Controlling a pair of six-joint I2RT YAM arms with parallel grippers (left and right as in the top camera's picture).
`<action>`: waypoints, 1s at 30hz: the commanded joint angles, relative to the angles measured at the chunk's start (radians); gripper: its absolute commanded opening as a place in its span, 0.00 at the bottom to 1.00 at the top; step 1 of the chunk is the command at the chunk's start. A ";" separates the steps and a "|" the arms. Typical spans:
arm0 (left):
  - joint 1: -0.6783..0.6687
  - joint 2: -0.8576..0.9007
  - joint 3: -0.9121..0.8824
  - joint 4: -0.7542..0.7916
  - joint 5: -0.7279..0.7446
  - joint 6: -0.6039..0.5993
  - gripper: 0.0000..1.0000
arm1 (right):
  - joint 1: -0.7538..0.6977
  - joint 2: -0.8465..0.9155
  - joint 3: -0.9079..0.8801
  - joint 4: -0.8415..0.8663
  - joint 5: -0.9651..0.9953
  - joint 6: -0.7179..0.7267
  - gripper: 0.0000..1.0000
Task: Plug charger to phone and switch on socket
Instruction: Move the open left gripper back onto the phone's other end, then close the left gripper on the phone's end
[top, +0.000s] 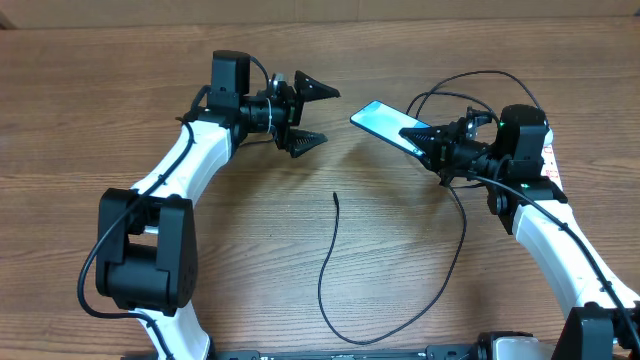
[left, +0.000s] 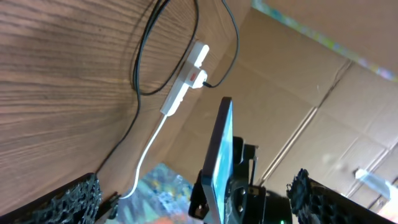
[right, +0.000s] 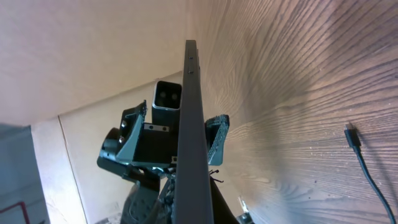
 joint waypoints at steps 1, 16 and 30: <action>-0.052 -0.020 -0.003 0.005 -0.077 -0.099 1.00 | 0.009 -0.005 0.019 0.019 0.027 0.098 0.04; -0.164 -0.019 -0.003 0.004 -0.317 -0.210 0.99 | 0.114 -0.005 0.019 0.014 0.113 0.348 0.04; -0.222 -0.019 -0.003 0.003 -0.365 -0.246 0.98 | 0.180 -0.004 0.019 0.015 0.167 0.359 0.04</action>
